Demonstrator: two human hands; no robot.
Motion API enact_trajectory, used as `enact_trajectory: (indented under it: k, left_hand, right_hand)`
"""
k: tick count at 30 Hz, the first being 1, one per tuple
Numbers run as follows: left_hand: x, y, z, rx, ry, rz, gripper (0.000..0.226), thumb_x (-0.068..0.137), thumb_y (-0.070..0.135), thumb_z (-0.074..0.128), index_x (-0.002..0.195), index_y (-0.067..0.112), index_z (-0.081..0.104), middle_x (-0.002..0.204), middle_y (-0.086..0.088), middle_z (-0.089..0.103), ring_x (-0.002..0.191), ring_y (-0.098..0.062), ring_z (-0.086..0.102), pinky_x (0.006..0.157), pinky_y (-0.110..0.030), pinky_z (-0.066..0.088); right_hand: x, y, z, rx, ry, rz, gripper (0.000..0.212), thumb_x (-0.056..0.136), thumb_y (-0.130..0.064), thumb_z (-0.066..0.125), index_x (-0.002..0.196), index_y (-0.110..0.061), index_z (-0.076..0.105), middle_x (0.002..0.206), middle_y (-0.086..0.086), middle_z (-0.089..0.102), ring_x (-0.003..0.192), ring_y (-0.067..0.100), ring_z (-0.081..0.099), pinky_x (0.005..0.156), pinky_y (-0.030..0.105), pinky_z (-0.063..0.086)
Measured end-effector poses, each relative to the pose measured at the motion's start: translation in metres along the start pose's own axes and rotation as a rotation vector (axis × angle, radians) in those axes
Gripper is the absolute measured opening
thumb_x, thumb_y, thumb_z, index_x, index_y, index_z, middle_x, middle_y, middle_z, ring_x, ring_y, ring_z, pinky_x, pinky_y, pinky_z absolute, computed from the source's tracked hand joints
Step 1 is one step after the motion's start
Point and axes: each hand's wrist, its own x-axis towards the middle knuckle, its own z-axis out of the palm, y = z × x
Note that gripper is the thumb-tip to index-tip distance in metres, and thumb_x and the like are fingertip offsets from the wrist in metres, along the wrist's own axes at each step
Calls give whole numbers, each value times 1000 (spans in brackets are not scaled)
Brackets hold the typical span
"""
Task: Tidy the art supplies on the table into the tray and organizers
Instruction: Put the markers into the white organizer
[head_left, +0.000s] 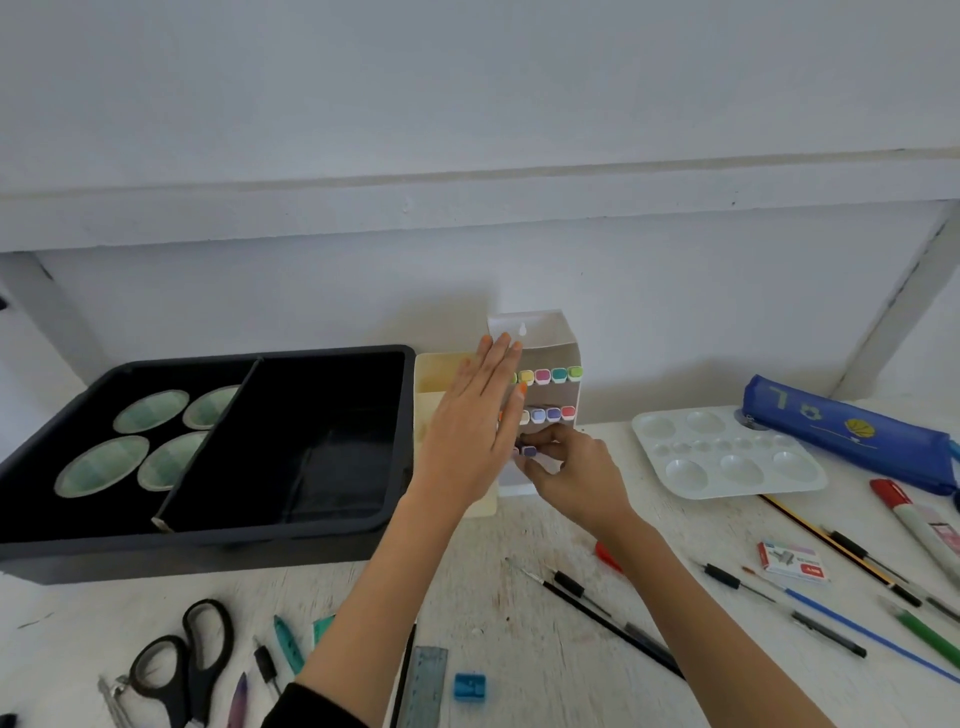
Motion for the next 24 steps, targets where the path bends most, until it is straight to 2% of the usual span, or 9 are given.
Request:
enact_trajectory:
  k: [2,4,6,12,14,16,18,21,24]
  left_hand:
    - [2,2,-1,-37,13,-15,58,97,42,13,148,15,24,155,3,21,144,-6,6,116,-19,3]
    - [3,5,-2,-87,18,-41,54,98,37,17,146,14,28,154,2,25,144,-8,10,117,-22,8]
    - [3,7,-3,-135,24,-61,53,98,35,19,145,15,31,153,3,27,144,-7,12,116,-21,10]
    - [4,8,-3,-175,27,-95,47,101,32,24,145,17,33,153,6,28,143,-5,12,111,-12,10]
    - [5,10,-4,-194,21,-100,49,100,34,23,145,18,32,153,6,28,143,-5,12,112,-15,12]
    - [4,10,-5,-202,18,-111,47,101,32,25,145,18,32,153,7,27,143,-4,11,112,-14,11]
    - [4,10,-7,-201,14,-116,46,101,31,26,145,18,32,153,7,27,143,-4,11,112,-14,10]
    - [3,11,-8,-202,7,-115,47,101,31,25,146,17,32,153,6,27,143,-5,12,116,-19,10]
    - [3,10,-7,-200,1,-114,47,101,30,26,146,16,32,153,4,28,144,-6,13,118,-24,12]
  right_hand:
    - [-1,-3,-2,36,-6,-8,29,83,-45,65,104,-25,65,104,-15,70,99,4,64,82,32,54]
    - [0,-6,-2,70,1,-11,28,83,-44,66,101,-22,67,105,-12,70,98,7,66,75,34,56]
    - [0,-8,1,96,32,13,25,82,-39,68,100,-20,69,104,-9,71,94,9,67,68,28,54]
    - [-1,-17,11,161,94,32,19,82,-26,71,97,-14,71,99,-4,72,92,10,66,84,29,53]
    - [0,-19,6,182,55,41,23,83,-28,70,101,-13,69,101,-6,71,86,12,68,75,29,55]
    - [0,-21,4,152,-40,68,27,89,-31,62,110,-13,62,106,-13,62,69,17,69,59,30,56]
    - [-2,-23,8,53,-118,45,27,96,-32,49,116,-14,55,113,-9,60,64,23,67,58,35,58]
    - [-4,-24,12,-258,-123,-104,29,101,-32,33,116,-14,52,111,5,63,72,28,65,69,41,56]
    - [0,-22,9,-466,-168,-178,34,102,-33,28,117,-13,50,108,8,64,82,28,63,73,40,54]
